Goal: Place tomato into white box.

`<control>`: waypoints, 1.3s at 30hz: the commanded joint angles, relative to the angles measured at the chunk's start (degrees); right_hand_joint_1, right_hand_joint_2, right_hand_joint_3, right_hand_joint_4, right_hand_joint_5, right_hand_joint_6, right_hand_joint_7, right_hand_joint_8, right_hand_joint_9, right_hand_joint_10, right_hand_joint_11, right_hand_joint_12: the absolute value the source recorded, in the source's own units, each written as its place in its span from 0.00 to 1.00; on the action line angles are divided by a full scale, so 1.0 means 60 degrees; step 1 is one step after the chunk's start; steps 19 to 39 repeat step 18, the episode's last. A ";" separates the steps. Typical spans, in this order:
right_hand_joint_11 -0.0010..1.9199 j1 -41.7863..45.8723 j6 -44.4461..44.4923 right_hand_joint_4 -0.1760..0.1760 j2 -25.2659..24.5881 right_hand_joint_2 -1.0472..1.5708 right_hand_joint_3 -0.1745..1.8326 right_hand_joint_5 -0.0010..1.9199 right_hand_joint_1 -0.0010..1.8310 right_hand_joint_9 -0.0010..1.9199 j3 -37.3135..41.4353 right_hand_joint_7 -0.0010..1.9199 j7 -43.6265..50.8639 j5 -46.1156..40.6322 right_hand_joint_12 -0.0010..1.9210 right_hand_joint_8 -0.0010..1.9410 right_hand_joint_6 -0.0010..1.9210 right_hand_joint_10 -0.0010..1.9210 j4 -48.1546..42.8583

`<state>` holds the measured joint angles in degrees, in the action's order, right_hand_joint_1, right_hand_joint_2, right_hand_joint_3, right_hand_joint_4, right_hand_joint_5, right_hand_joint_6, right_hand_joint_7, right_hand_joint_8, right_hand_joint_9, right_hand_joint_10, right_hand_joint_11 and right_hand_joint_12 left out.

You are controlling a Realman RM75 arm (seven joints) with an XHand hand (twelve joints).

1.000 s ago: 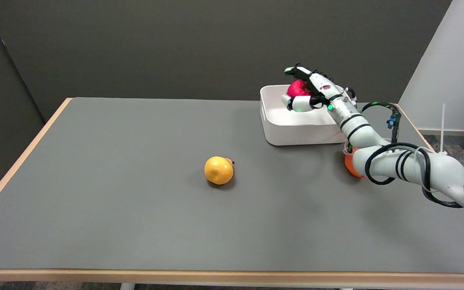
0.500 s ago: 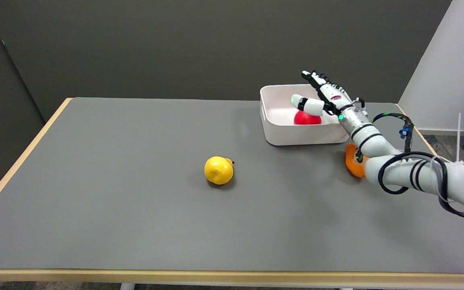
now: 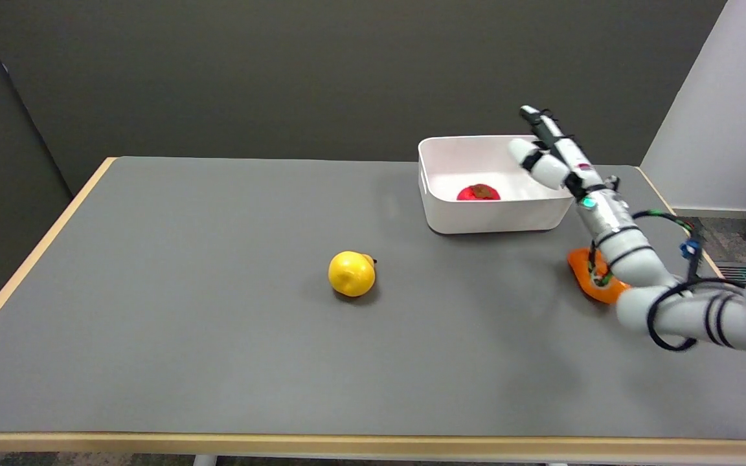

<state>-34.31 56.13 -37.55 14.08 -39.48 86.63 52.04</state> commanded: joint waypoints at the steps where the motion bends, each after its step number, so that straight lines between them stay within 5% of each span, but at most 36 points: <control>1: 0.00 0.4004 0.4192 0.77 0.2182 0.65 0.54 0.03 0.08 0.02 0.1863 0.04 -0.5332 -0.1177 0.47 0.11 0.16 0.22 0.3017; 39: 0.00 0.4427 0.4125 0.75 0.2155 0.63 0.58 0.04 0.08 0.02 0.1943 0.05 -0.5907 -0.1244 0.49 0.10 0.14 0.23 0.2675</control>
